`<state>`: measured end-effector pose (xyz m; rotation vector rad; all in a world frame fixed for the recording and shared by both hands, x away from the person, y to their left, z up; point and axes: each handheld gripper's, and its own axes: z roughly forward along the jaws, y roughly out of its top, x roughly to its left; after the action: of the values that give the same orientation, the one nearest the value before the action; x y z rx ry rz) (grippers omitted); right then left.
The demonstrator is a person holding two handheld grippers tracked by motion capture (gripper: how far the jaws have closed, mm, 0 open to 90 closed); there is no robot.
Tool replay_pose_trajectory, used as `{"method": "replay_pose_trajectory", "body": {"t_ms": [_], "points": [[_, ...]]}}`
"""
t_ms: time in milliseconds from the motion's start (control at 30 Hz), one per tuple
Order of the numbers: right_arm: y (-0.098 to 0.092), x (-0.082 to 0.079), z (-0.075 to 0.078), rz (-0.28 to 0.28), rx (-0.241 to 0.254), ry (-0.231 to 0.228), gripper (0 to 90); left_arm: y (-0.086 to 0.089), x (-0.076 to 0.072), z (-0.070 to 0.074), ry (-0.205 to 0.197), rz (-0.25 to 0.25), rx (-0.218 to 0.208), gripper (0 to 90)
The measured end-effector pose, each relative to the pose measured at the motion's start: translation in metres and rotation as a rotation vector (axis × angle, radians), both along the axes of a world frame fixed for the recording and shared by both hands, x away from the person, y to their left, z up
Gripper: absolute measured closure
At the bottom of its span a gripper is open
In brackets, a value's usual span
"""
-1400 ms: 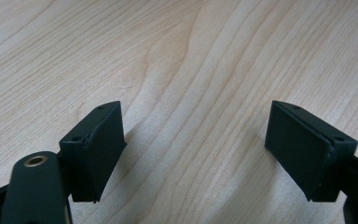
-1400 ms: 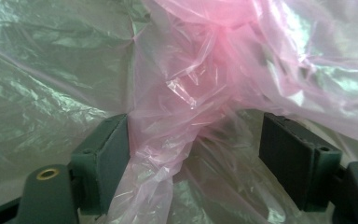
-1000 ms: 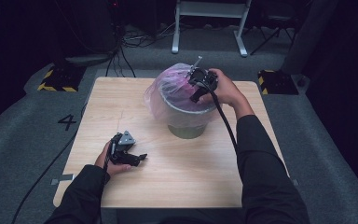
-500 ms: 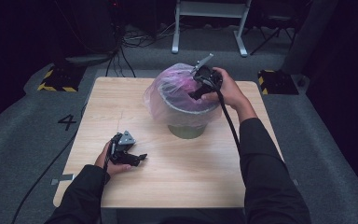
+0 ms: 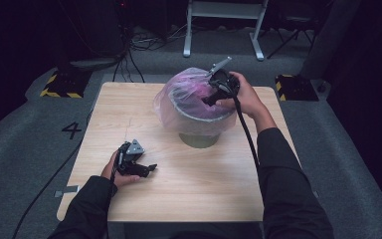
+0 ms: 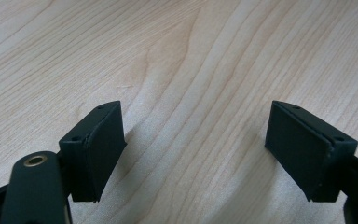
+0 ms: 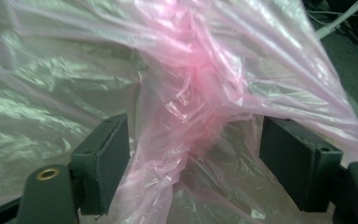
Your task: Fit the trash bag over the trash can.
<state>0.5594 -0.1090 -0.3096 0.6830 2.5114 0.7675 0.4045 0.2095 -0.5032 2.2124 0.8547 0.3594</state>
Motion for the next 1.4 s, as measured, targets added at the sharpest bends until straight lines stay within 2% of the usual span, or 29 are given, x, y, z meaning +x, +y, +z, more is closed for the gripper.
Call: {"method": "replay_pose_trajectory", "body": {"t_ms": [67,133,300,400,567,600,1133,1400], "points": [[-0.003,-0.002,0.003,-0.005,0.039,-0.005,24.7,0.0,0.0,0.0,0.0,0.0,0.0,19.6],[-0.009,-0.006,0.008,-0.002,0.105,-0.011,24.5,0.0,0.0,0.0,0.0,0.0,0.0,19.6],[-0.018,-0.016,0.016,0.003,0.191,-0.044,23.9,0.0,0.0,0.0,0.001,0.001,0.001,19.5],[-0.023,-0.023,0.021,0.011,0.23,-0.065,23.9,0.0,0.0,0.0,0.003,0.001,-0.001,19.5],[-0.03,-0.037,0.025,0.016,0.255,-0.094,24.1,0.0,0.0,0.0,0.001,0.001,0.0,19.5],[-0.032,-0.04,0.025,0.021,0.269,-0.087,24.2,0.0,0.0,0.0,0.002,0.002,-0.001,19.5],[-0.063,-0.08,0.022,0.047,0.283,-0.136,22.2,0.0,0.0,0.0,0.002,0.002,-0.001,19.5],[-0.081,-0.103,0.015,0.057,0.262,-0.149,21.4,0.0,0.0,0.0,0.002,0.002,-0.002,19.5]]}}
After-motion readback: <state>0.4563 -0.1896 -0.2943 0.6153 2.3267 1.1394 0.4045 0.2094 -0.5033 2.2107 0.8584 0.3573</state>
